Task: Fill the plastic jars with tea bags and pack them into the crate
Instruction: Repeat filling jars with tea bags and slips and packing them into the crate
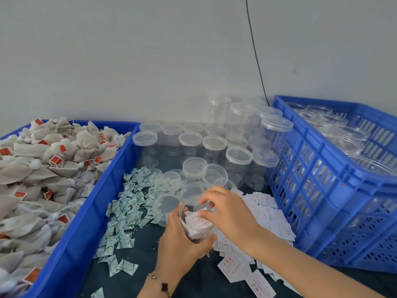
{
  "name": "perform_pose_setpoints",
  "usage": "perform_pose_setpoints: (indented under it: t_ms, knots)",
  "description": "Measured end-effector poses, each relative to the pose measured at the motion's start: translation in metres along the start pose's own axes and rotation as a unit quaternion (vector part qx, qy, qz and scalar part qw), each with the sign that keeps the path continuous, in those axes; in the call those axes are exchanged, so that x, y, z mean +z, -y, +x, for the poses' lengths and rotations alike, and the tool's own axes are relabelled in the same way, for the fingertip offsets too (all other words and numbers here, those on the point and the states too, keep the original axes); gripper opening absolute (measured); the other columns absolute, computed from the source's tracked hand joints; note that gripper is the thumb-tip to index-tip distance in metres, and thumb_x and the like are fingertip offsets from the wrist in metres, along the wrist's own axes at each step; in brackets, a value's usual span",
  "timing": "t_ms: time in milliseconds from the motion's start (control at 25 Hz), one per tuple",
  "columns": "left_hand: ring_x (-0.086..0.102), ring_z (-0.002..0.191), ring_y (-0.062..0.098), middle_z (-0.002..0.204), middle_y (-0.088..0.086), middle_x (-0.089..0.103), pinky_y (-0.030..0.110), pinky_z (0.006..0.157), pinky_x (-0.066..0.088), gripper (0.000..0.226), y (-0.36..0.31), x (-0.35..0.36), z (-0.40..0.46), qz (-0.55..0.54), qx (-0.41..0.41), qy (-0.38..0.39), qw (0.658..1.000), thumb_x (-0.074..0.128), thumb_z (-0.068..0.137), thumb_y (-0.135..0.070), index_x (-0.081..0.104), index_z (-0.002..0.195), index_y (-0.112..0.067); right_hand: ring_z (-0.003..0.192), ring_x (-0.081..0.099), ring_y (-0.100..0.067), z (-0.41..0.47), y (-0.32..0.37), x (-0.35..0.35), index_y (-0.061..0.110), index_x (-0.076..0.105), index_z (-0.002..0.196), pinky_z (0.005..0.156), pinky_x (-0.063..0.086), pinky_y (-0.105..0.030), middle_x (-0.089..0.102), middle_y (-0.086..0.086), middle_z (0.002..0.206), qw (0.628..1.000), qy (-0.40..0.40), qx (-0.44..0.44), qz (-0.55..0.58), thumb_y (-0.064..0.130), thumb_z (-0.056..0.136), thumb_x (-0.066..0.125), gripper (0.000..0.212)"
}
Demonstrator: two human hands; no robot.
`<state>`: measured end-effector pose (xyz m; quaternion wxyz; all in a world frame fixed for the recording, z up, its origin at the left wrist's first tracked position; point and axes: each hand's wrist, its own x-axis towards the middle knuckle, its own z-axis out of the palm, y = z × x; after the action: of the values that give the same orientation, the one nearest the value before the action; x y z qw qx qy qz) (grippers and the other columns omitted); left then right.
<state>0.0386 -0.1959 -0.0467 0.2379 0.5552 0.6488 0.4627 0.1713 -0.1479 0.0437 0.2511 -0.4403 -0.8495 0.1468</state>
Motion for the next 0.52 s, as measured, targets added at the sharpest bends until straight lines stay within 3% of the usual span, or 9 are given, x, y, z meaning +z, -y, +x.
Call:
perform_pose_setpoints:
  t_ms: [160, 240, 360, 520]
  knots:
    - [0.055, 0.104, -0.001, 0.118, -0.022, 0.048, 0.032, 0.08, 0.053, 0.088, -0.002, 0.0, 0.0, -0.007, 0.008, 0.0, 1.0, 0.068, 0.047, -0.068, 0.025, 0.121, -0.049, 0.117, 0.042, -0.002, -0.005, -0.001, 0.003, 0.025, 0.059, 0.118, 0.085, 0.029, -0.008, 0.049, 0.016, 0.126, 0.997, -0.054, 0.001, -0.046, 0.038, 0.092, 0.055, 0.029]
    - [0.056, 0.104, -0.001, 0.117, -0.023, 0.048, 0.03, 0.08, 0.053, 0.09, 0.0, 0.0, 0.0, -0.014, 0.005, 0.001, 1.0, 0.07, 0.047, -0.067, 0.027, 0.123, -0.046, 0.12, 0.045, -0.006, -0.005, -0.003, 0.005, 0.026, 0.047, 0.131, 0.092, 0.035, -0.015, 0.048, 0.012, 0.133, 0.998, -0.022, 0.042, -0.033, 0.039, 0.096, 0.049, 0.038]
    - [0.059, 0.1, -0.003, 0.115, -0.025, 0.051, 0.028, 0.077, 0.054, 0.093, 0.001, -0.001, 0.001, -0.018, 0.006, 0.006, 1.0, 0.072, 0.046, -0.068, 0.031, 0.126, -0.043, 0.114, 0.054, -0.011, -0.006, -0.003, 0.004, 0.026, 0.043, 0.135, 0.09, 0.044, -0.024, 0.056, 0.006, 0.13, 0.997, 0.025, 0.075, -0.012, 0.038, 0.097, 0.045, 0.04]
    - [0.064, 0.082, -0.002, 0.1, -0.028, 0.058, 0.03, 0.062, 0.057, 0.077, -0.009, -0.005, 0.007, -0.033, 0.011, 0.012, 0.999, 0.076, 0.046, -0.063, 0.037, 0.111, -0.052, 0.116, 0.055, -0.016, -0.005, -0.003, -0.006, 0.026, 0.04, 0.14, 0.095, 0.045, -0.03, 0.057, 0.001, 0.131, 0.995, 0.046, 0.089, -0.002, 0.035, 0.098, 0.044, 0.044]
